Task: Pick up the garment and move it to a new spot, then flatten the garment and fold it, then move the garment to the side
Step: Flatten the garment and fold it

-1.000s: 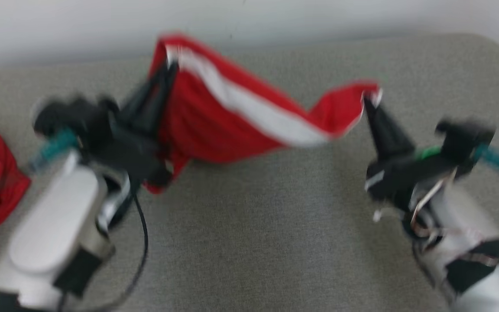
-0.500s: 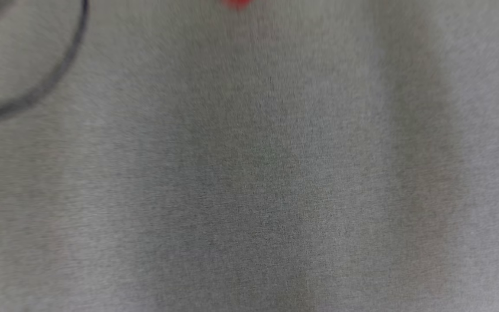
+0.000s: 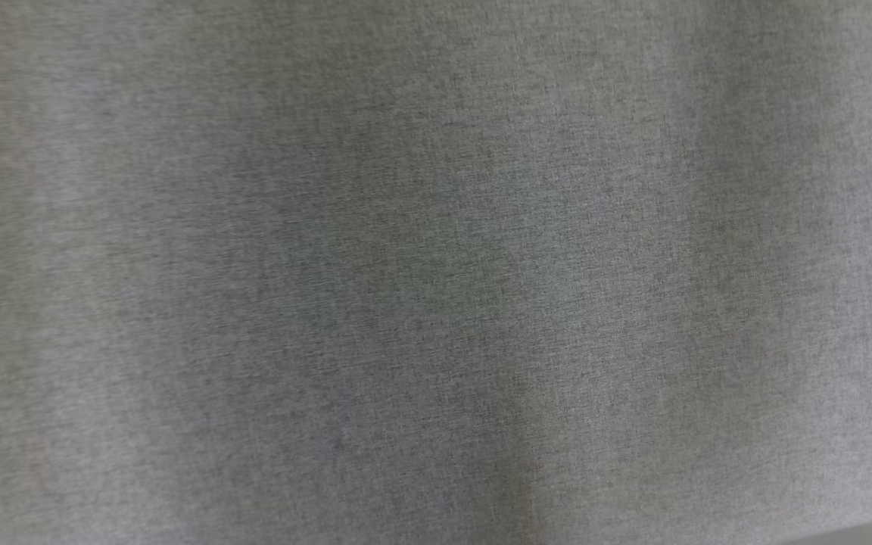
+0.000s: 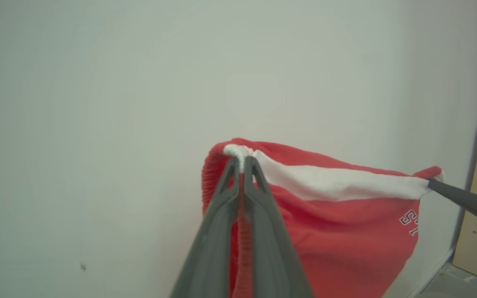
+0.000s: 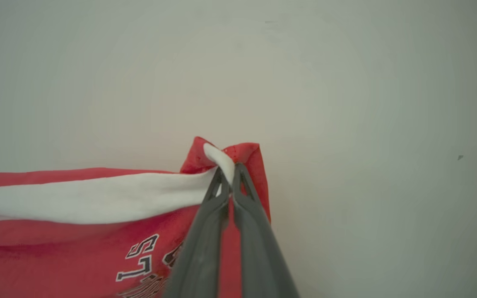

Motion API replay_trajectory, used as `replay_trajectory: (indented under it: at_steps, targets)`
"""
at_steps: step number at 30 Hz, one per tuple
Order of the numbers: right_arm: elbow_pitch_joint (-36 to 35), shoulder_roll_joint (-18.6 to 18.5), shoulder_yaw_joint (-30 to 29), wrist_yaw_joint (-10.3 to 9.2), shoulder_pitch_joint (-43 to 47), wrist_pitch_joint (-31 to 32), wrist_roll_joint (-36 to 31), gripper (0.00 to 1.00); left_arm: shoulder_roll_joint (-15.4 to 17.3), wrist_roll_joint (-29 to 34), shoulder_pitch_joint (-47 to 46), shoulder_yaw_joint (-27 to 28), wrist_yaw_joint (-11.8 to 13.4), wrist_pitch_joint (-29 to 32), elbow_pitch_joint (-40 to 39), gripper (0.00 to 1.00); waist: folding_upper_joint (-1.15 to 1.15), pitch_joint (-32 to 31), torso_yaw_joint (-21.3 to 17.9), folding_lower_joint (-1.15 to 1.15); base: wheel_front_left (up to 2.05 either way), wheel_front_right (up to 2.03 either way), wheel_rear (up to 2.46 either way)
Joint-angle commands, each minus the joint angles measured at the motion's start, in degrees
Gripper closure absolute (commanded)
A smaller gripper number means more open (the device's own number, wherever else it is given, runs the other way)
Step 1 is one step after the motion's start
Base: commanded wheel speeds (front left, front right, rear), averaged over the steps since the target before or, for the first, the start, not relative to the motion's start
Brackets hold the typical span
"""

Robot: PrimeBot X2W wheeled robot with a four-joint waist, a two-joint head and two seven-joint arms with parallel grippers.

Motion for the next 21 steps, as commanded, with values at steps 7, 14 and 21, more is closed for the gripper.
replay_trajectory:
  at_steps: [7, 14, 21]
  targets:
    - [2.4, 1.1, 0.8, -0.13, 0.7, -1.9, 1.0, 1.0, 1.6, -4.1, 0.0, -3.8, 0.2, -2.6, 2.4, 1.0, -0.02, 2.5, -1.1, -0.01, 0.0, 0.0, 0.0]
    - [-2.2, 0.1, 3.9, -0.13, 9.8, -4.6, 3.6, 1.0, 4.9, -8.7, 10.3, -6.9, 0.1, -7.0, -3.7, 1.0, -0.02, 0.3, -0.6, -0.01, 0.0, 0.0, 0.0]
    - [-13.7, -3.2, 6.9, -0.13, 30.9, -5.2, 9.5, 1.0, 8.6, -11.6, 32.2, -4.2, 2.0, -8.9, -15.4, 1.0, -0.02, -7.1, 0.0, -0.01, 0.0, 0.0, 0.0]
